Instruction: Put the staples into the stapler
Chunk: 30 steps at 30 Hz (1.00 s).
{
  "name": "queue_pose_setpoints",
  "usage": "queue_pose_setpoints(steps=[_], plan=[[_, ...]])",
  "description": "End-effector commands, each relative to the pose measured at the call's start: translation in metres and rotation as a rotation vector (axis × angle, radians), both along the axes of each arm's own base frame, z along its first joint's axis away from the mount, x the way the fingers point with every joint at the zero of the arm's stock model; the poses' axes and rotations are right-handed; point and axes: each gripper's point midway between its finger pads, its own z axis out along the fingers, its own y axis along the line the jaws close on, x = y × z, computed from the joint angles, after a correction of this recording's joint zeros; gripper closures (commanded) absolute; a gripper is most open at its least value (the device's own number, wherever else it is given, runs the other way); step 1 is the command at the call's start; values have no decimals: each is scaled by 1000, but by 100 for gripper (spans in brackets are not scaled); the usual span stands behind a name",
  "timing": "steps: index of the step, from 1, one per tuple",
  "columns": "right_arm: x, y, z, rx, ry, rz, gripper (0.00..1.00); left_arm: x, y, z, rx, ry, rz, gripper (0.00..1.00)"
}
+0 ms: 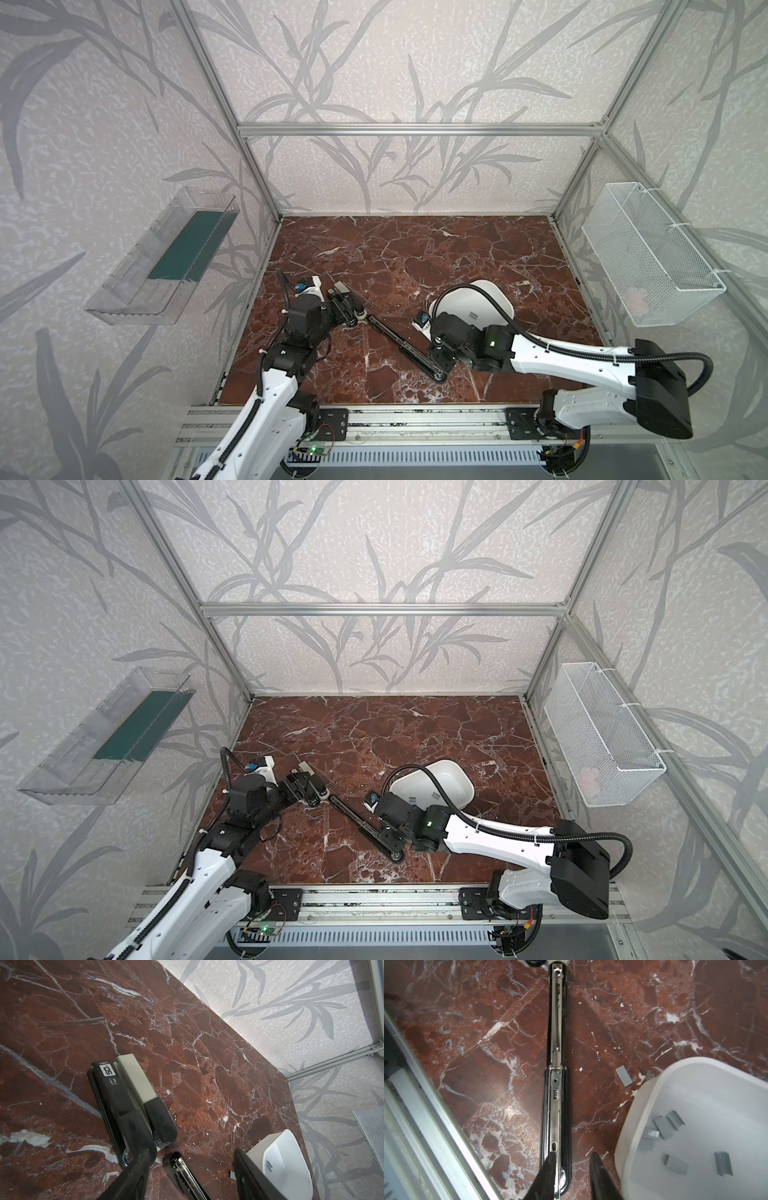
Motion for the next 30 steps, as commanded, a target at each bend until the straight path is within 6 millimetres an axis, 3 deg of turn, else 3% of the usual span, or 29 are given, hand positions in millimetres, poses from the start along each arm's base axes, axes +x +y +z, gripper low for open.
queue_pose_setpoints(steps=[1, 6, 10, 15, 19, 23, 26, 30], plan=[[19, 16, 2, 17, -9, -54, 70, 8, 1, 11, 25, -28, 7, 34], [53, 29, -24, -74, 83, -94, 71, 17, 0, 13, 56, -31, -10, 34], [80, 24, -55, -193, 164, -143, 75, 20, 0, 14, 78, -31, -14, 34], [99, 13, -73, -240, 183, -177, 66, 21, 6, 15, 123, -41, -2, 33], [103, 1, -79, -253, 211, -179, 56, 22, 8, 16, 145, -44, -1, 32], [100, 8, -75, -199, 200, -132, 48, 25, 7, 16, 150, -44, -3, 32], [100, 12, -79, -198, 210, -114, 51, 26, 6, 14, 148, -40, -11, 32], [101, 11, -95, -244, 241, -116, 64, 27, 3, 15, 143, -40, -22, 32]])
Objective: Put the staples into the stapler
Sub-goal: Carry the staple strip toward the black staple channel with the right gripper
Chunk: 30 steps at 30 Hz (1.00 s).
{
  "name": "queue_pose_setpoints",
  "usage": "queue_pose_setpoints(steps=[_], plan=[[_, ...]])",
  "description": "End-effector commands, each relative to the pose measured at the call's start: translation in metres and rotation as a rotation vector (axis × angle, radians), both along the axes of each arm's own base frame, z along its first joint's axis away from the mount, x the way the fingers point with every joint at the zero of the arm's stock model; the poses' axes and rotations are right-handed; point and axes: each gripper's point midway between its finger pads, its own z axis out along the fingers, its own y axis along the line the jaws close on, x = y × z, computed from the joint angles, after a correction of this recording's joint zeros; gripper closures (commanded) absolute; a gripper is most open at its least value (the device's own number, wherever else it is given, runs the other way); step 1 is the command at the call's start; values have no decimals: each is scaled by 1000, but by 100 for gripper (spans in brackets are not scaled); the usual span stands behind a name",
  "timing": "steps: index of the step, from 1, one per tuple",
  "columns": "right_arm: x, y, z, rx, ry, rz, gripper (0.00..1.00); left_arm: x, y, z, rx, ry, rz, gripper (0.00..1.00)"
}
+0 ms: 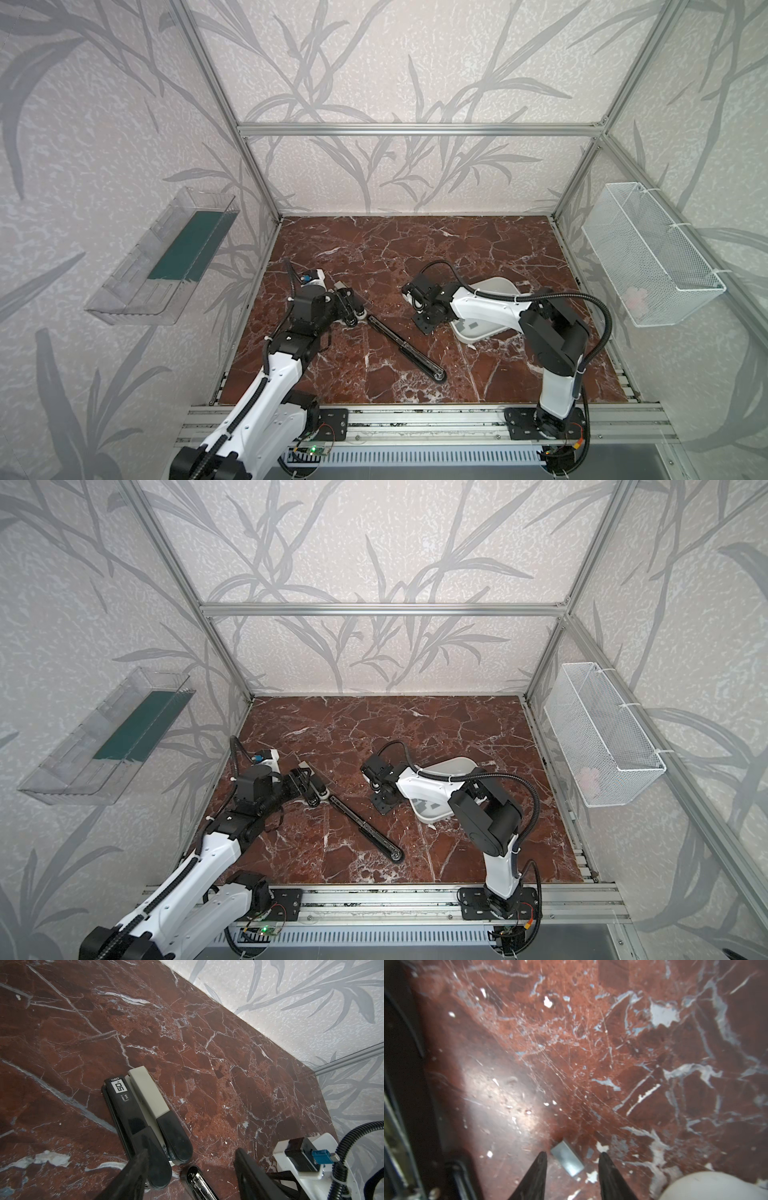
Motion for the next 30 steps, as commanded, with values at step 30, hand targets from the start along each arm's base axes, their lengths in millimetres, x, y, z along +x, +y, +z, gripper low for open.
queue_pose_setpoints(steps=[30], plan=[[-15, -27, -16, -72, 55, -48, 79, -1, 1, 32, -16, -95, 8, 32]])
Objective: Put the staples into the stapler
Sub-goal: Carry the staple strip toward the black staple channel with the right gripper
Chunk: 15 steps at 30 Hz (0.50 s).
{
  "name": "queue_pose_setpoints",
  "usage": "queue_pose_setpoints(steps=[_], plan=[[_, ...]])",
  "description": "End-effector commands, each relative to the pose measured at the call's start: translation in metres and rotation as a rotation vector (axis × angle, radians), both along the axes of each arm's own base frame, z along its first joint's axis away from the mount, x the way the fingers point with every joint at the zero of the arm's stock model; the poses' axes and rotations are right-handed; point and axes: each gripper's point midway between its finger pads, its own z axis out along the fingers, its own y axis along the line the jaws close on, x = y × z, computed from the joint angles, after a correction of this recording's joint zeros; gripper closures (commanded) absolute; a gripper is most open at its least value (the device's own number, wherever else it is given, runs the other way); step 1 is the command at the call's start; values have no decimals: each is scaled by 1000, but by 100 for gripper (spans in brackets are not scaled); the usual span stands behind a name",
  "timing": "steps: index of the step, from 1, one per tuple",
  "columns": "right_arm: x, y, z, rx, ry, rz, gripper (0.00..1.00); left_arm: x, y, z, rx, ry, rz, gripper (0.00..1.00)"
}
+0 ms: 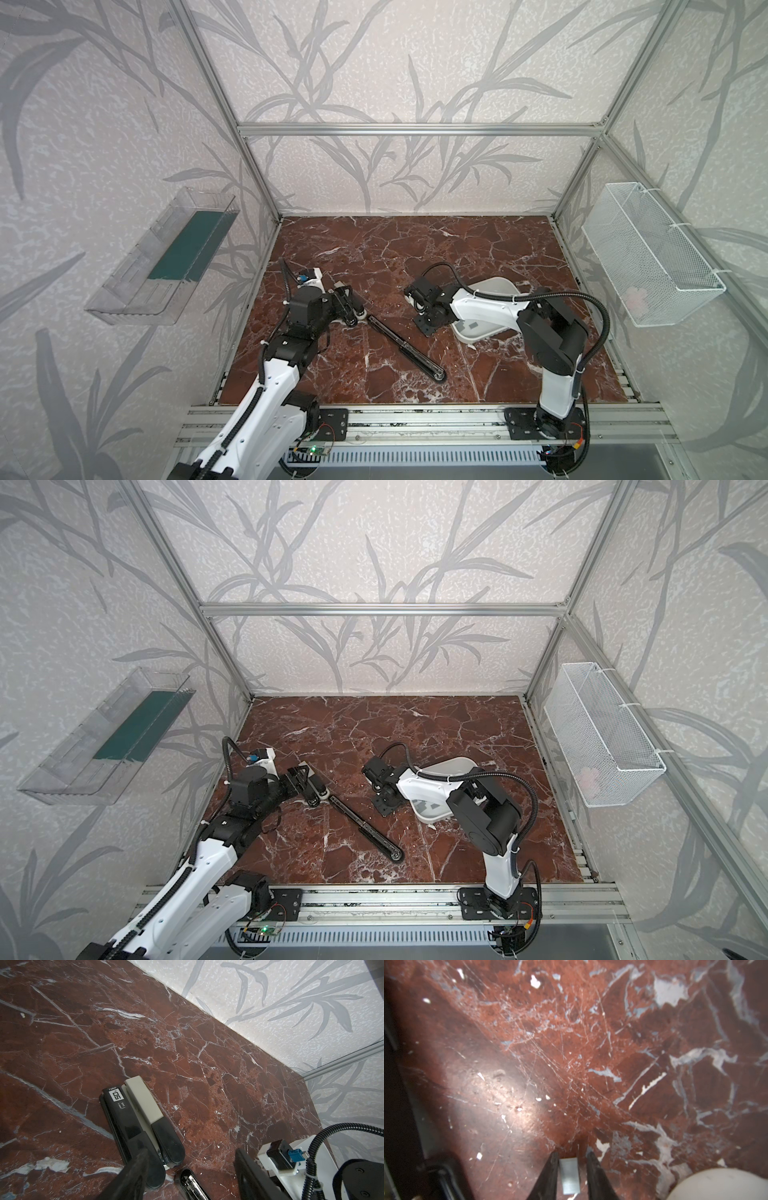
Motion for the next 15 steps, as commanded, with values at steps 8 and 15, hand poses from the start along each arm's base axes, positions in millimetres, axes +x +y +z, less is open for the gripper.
queue_pose_setpoints(steps=[8, 15], plan=[[-10, -13, 5, -16, 26, -23, 84, 1, 1, 12, -7, -31, 12, 32], [-17, -13, 42, 73, -33, -32, 84, 1, 0, 11, -16, -27, 7, 32]])
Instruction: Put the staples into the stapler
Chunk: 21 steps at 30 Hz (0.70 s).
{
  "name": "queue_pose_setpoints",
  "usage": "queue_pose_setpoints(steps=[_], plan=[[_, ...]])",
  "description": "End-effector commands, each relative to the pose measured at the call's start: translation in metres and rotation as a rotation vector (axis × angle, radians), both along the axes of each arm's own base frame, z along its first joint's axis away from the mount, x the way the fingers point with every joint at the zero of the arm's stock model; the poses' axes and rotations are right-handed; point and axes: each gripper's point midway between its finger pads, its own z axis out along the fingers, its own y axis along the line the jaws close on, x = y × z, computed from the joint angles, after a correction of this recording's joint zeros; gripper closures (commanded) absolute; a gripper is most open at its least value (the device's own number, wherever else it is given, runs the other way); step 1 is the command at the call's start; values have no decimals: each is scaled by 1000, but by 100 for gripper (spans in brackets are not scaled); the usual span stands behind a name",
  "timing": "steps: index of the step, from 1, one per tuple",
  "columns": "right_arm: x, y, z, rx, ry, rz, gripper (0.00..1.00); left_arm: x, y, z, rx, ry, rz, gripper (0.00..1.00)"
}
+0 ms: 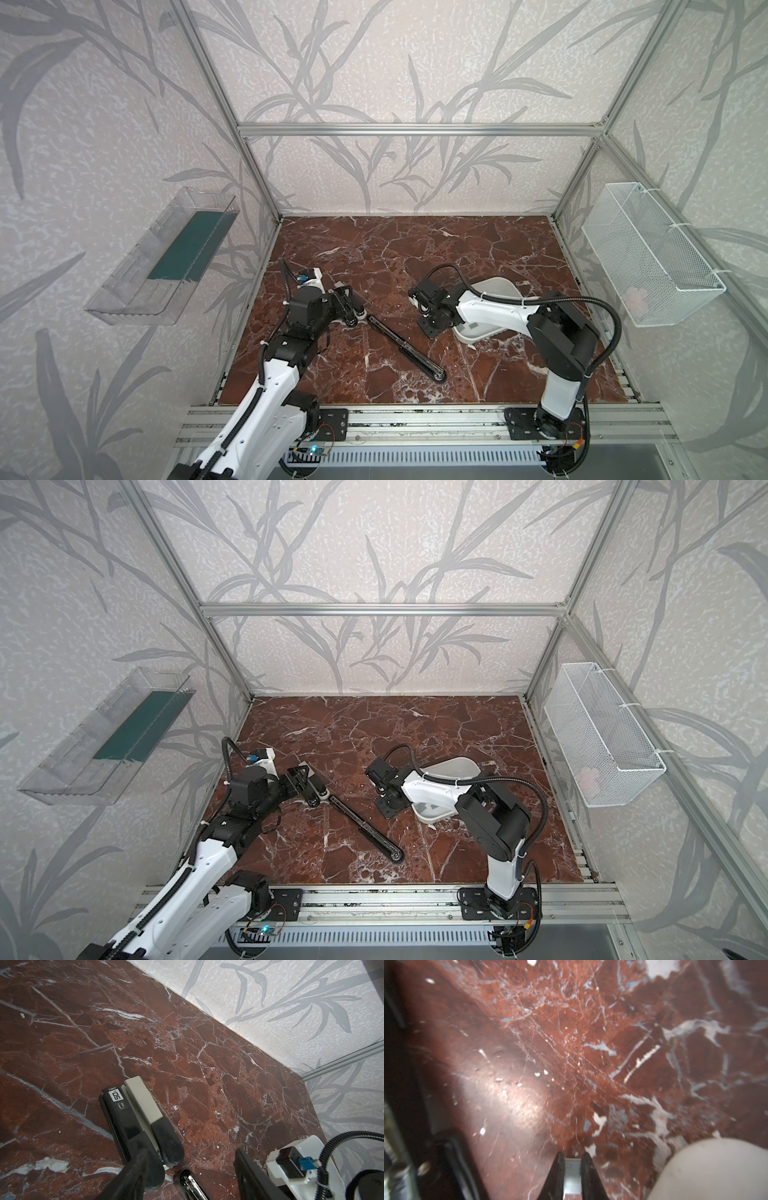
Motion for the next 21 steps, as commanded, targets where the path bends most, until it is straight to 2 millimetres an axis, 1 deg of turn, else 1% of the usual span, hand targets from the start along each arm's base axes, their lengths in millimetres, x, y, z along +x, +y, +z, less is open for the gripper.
queue_pose_setpoints(steps=[1, 5, 10, 15, 16, 17, 21], plan=[[-7, -1, 34, 70, -47, -4, 84, 1, 0, 10, -13, -23, 6, 32], [-20, -4, 52, 137, -62, -2, 84, 1, 0, 10, -16, -26, 6, 32], [-46, 3, 68, 231, -68, 12, 82, 1, -1, 11, -22, -25, 6, 32], [-74, 19, 73, 304, -79, 72, 82, 0, -1, 12, -25, -26, 2, 32], [-76, 20, 73, 310, -83, 71, 82, -1, -1, 13, -26, -28, 2, 32], [-85, 24, 72, 313, -81, 93, 82, -1, -1, 13, -26, -30, 2, 32], [-92, 21, 64, 298, -67, 87, 82, -4, -1, 15, -30, -33, 3, 32]])
